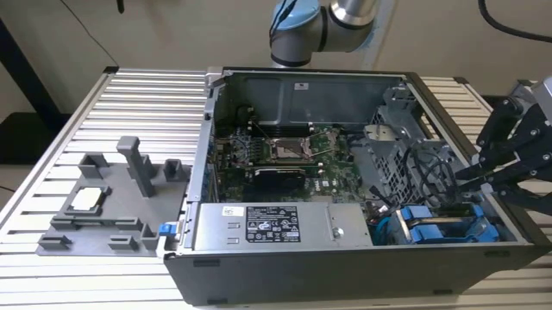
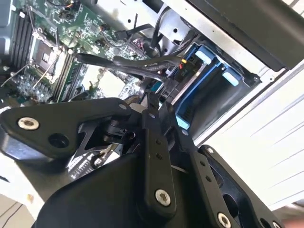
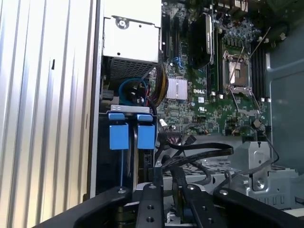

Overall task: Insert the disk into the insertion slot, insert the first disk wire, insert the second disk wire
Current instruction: 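Insert the second disk wire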

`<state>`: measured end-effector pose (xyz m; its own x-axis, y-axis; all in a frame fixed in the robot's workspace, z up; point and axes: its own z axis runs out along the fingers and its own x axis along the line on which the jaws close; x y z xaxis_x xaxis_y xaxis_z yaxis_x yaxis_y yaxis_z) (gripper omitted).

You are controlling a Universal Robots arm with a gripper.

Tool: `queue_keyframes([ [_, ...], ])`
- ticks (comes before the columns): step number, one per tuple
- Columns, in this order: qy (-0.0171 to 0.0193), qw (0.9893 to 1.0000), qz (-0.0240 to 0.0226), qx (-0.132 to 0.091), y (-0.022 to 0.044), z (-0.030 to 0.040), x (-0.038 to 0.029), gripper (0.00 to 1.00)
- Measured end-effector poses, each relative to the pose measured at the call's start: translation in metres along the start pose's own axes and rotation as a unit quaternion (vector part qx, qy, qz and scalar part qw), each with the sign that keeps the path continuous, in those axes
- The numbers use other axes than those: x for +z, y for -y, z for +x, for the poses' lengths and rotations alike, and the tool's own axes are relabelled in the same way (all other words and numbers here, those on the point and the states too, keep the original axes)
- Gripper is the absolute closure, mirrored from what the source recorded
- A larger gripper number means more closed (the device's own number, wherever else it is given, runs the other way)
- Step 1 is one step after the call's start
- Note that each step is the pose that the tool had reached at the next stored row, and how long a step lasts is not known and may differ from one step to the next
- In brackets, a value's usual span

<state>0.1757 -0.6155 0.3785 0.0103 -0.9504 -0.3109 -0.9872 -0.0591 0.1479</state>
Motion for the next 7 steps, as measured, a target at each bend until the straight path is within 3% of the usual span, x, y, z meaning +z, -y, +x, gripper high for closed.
queue_keyframes([
  [7,0.0001,1.0,0.0,0.0,-0.0001,-0.0001,-0.0004,0.77],
])
